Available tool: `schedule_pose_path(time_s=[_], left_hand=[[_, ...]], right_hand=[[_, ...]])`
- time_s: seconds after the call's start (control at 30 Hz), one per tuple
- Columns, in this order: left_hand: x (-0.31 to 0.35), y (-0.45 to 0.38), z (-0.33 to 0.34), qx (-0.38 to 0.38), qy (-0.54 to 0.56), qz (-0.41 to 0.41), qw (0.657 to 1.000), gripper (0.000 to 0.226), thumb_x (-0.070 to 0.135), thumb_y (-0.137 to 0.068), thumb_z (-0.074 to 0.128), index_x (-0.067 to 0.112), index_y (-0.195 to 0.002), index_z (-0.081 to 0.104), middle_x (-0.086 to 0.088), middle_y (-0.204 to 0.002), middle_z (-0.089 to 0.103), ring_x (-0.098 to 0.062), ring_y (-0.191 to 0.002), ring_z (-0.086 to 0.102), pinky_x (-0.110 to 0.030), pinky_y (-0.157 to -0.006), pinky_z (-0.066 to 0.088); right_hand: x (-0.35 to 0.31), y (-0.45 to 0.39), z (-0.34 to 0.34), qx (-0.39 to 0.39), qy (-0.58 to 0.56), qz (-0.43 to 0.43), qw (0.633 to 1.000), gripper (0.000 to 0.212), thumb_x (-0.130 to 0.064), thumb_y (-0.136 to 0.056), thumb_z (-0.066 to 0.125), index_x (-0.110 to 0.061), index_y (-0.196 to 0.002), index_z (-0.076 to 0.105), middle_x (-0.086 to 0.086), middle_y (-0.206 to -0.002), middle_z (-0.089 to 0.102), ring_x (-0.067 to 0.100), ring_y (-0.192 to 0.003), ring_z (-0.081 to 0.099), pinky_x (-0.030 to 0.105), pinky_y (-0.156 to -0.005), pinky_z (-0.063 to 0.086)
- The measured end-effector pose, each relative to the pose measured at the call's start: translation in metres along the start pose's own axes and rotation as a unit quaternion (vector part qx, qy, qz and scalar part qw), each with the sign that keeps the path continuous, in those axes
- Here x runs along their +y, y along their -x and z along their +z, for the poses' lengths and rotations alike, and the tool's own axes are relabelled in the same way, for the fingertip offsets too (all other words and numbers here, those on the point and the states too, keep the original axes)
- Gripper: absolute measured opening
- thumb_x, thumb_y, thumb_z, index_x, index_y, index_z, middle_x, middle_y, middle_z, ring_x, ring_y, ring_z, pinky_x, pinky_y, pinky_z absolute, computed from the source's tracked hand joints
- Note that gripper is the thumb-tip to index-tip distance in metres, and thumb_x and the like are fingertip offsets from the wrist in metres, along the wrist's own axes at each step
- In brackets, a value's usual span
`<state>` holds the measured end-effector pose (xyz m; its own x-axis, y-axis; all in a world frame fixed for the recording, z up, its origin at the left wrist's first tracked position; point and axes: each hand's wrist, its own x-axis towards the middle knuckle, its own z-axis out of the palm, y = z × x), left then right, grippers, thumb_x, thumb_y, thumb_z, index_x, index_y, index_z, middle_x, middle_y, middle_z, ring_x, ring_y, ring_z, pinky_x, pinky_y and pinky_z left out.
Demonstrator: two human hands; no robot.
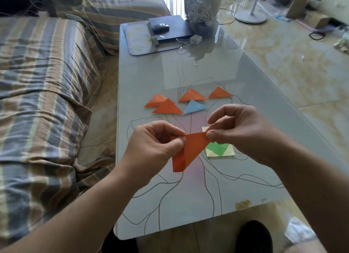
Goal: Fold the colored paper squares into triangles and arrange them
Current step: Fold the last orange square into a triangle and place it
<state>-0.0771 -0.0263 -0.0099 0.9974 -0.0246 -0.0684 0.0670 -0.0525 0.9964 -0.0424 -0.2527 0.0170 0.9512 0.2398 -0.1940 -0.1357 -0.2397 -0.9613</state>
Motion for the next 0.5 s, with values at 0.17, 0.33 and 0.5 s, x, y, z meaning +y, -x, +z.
schedule_pose_path(time_s=[0.17,0.33,0.5], left_hand=[[0.0013,0.0021,-0.0011,0.006,-0.038,0.052,0.998,0.027,-0.002,-0.083,0.081,0.024,-0.078,0.080,-0.001,-0.082,0.078,-0.015,-0.077,0.075,-0.025,-0.073,0.060],[0.0017,0.0033,-0.0040,0.010,-0.116,0.116,0.986,0.022,0.005,-0.082,0.083,0.026,-0.085,0.079,0.007,-0.083,0.078,-0.018,-0.081,0.076,-0.028,-0.076,0.063],[0.0003,0.0025,-0.0065,0.012,-0.185,0.200,0.962,0.020,0.008,-0.081,0.085,0.026,-0.087,0.080,0.012,-0.083,0.078,-0.014,-0.079,0.076,-0.022,-0.072,0.060]], right_hand=[[0.0009,0.0004,-0.0032,-0.002,0.007,-0.005,1.000,0.031,0.004,-0.079,0.082,-0.007,-0.105,0.069,0.013,-0.084,0.079,0.021,-0.078,0.074,0.028,-0.076,0.051],[-0.0012,0.0002,-0.0069,0.001,0.004,0.002,1.000,0.040,0.006,-0.078,0.082,-0.011,-0.111,0.069,0.013,-0.085,0.080,0.019,-0.077,0.075,0.023,-0.071,0.051],[-0.0017,-0.0015,-0.0070,0.012,0.006,0.007,1.000,0.049,0.000,-0.073,0.085,-0.014,-0.117,0.068,0.013,-0.084,0.079,0.018,-0.076,0.077,0.018,-0.068,0.052]])
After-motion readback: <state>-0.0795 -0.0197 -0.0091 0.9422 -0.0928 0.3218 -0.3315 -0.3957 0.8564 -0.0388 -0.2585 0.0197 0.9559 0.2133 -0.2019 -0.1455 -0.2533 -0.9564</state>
